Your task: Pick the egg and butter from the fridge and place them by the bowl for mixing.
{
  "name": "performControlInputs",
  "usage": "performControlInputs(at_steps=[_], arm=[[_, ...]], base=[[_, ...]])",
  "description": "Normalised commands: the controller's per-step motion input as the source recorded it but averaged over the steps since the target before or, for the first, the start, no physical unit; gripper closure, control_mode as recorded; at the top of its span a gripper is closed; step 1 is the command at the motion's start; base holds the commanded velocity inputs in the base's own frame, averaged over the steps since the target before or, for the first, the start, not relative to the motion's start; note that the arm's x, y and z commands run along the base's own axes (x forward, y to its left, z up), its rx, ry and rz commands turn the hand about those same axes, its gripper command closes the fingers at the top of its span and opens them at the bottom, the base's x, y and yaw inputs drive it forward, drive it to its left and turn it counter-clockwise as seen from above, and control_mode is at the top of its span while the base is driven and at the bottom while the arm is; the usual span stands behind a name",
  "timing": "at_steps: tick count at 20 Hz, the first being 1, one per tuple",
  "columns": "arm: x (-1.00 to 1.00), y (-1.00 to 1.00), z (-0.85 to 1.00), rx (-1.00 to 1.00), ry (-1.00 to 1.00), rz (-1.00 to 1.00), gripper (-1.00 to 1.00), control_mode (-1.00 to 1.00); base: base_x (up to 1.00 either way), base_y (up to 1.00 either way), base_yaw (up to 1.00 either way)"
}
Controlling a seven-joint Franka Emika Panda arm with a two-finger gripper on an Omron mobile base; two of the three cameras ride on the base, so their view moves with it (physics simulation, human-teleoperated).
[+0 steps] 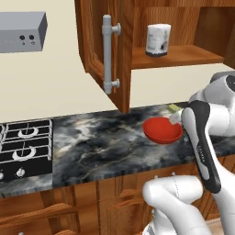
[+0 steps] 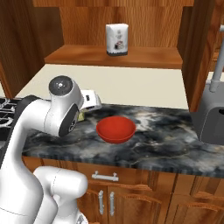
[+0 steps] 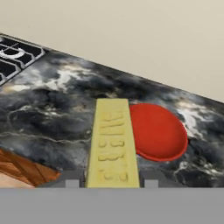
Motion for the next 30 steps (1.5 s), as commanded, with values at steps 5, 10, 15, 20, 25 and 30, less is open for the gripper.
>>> performControlInputs(at_steps=[5, 10, 15, 20, 25, 30], arm=[[-0.01, 0.46, -0.46, -0.13, 0.15, 0.06, 1.00, -1.00], [0.00, 0.53, -0.36, -0.09, 0.07, 0.02, 1.00, -1.00], [0.00, 0.07, -0.18, 0.01, 0.00, 0.04, 1.00, -1.00], [-0.01, 0.08, -0.38, 0.01, 0.00, 0.06, 1.00, -1.00], [0.05, 0.17, -0.49, -0.01, 0.00, 0.05, 1.00, -1.00], [0.50, 0.12, -0.23, -0.01, 0.00, 0.00, 1.00, -1.00]], base=[[0.00, 0.00, 0.00], [0.00, 0.00, 0.00], [0.00, 0.00, 0.00], [0.00, 0.00, 0.00], [0.00, 0.00, 0.00], [0.00, 0.00, 0.00]])
